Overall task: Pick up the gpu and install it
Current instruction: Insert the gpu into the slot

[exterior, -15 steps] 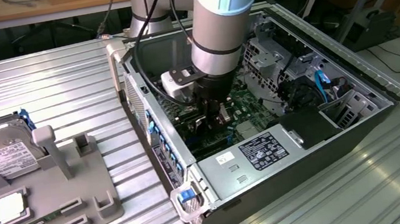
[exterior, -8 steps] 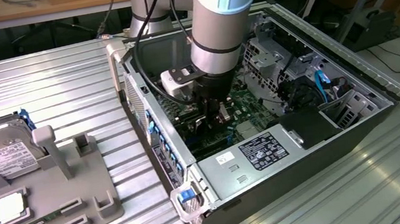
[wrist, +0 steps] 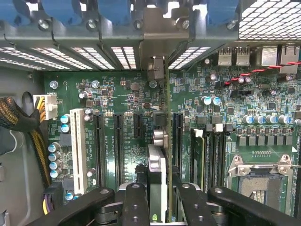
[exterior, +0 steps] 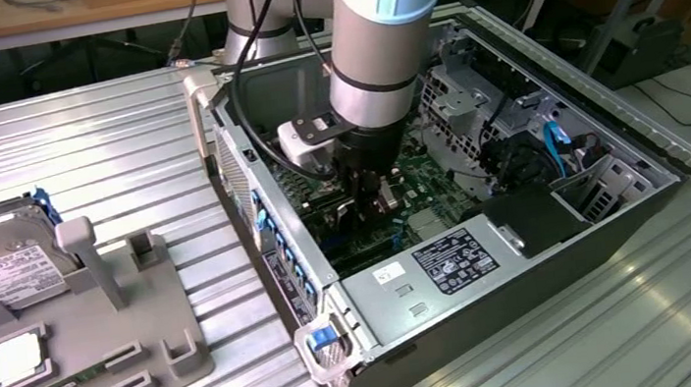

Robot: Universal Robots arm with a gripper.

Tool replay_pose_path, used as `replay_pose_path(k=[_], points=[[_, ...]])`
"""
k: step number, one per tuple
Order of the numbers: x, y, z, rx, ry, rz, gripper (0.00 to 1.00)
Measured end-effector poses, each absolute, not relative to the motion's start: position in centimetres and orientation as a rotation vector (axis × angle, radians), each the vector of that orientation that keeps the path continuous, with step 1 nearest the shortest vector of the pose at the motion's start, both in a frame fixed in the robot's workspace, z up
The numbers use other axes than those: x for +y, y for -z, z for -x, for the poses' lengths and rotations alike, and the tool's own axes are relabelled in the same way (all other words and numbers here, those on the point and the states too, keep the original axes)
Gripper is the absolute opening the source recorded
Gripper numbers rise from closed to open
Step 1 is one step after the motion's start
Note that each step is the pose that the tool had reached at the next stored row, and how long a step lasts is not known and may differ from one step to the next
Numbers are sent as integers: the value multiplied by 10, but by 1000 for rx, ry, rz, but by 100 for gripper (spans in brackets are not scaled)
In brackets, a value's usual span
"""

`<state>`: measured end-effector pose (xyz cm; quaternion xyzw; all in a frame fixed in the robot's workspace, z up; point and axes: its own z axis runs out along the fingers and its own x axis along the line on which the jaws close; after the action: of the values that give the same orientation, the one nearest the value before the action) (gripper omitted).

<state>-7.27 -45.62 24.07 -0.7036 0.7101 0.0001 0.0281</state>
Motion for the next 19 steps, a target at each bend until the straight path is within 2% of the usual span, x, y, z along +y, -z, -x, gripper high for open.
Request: replay_pose_path(k=[19], points=[[-456, -233, 73, 2190, -5, 2169, 28]])
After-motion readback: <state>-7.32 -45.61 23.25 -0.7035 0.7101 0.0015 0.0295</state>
